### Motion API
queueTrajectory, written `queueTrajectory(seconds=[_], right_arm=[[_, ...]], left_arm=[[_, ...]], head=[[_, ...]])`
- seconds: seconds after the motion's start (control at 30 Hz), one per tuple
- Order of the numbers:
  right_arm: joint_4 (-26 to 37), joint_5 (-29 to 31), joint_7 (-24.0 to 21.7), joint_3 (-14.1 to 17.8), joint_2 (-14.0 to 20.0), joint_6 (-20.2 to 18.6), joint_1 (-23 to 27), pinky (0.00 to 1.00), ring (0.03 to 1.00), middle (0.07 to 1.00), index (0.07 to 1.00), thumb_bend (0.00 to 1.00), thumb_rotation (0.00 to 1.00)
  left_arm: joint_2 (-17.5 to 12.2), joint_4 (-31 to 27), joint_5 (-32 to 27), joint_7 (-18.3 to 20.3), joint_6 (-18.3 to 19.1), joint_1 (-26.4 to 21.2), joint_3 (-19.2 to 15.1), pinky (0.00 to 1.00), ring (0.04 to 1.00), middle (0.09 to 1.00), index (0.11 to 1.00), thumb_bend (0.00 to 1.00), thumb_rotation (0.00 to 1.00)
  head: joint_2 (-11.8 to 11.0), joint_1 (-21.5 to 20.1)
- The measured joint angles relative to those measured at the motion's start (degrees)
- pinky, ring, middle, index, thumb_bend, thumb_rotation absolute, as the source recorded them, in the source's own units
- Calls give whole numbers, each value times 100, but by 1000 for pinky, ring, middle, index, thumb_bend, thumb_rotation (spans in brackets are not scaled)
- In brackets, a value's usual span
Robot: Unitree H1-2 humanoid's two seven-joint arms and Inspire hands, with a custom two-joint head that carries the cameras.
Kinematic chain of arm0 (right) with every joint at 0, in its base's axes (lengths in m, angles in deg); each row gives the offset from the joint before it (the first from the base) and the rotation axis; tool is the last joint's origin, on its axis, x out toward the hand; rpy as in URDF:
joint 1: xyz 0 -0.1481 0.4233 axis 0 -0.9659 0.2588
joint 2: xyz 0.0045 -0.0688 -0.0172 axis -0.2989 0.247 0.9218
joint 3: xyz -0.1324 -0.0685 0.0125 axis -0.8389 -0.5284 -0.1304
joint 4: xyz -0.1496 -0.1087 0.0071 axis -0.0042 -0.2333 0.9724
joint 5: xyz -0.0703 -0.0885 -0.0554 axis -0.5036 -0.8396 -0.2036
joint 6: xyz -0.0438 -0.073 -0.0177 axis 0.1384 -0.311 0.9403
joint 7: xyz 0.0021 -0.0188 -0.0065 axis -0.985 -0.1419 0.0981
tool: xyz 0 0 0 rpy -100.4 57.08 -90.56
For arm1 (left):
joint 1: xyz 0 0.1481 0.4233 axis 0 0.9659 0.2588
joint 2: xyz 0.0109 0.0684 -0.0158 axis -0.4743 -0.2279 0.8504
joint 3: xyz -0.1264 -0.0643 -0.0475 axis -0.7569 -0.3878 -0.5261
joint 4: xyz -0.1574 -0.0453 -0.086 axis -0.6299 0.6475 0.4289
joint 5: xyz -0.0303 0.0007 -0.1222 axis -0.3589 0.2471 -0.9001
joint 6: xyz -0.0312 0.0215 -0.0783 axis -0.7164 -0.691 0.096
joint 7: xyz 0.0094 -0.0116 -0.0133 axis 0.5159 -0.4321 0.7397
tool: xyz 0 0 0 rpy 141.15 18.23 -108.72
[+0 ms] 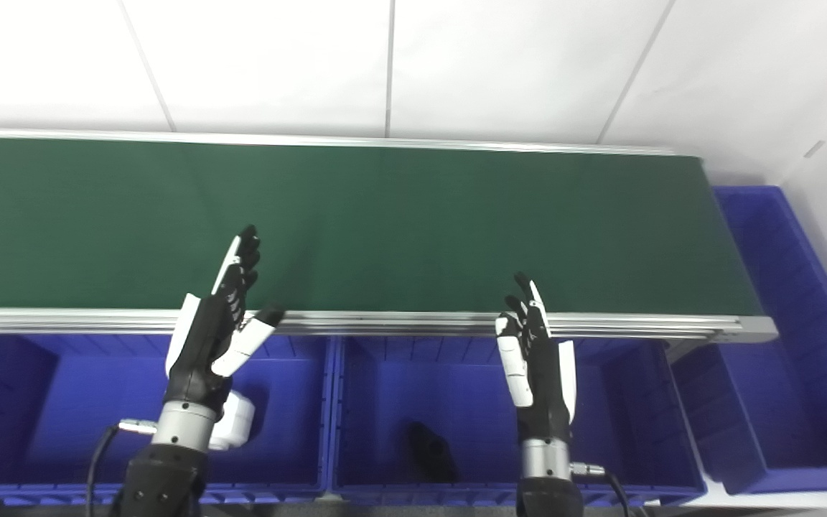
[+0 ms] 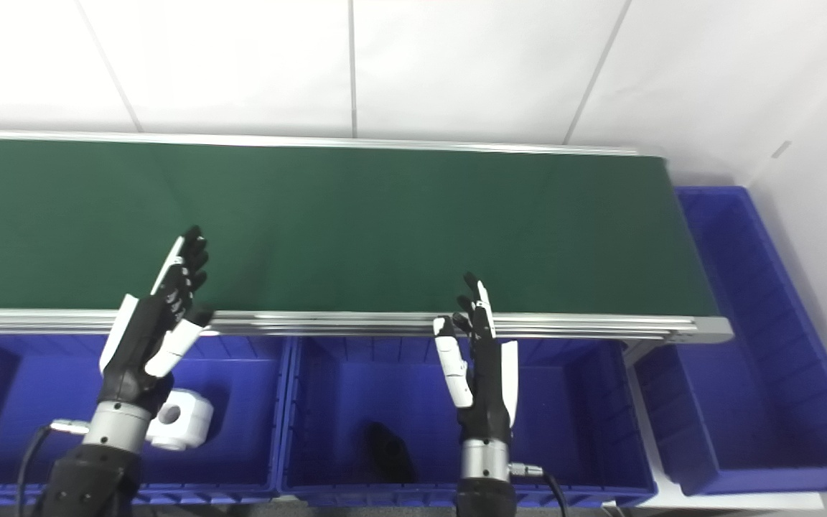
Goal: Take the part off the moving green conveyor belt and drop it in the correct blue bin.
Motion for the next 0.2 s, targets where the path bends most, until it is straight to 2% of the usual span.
queueTrajectory(seconds=[0.13,0.2], right_arm=[[345,1,0,2,-8,0,-259,815,878,947,944,649,969],[514,26,-6,-3,-6,1,-410,823,879,949,942,637,969]], left_arm=[[117,-23,18,-162,-106,72,59,1000,1000,1000,1000,723,849],[172,-51,14,-205,-189,163,107,1000,1000,1000,1000,728,846]], head=[[-62,248],[-228,493]])
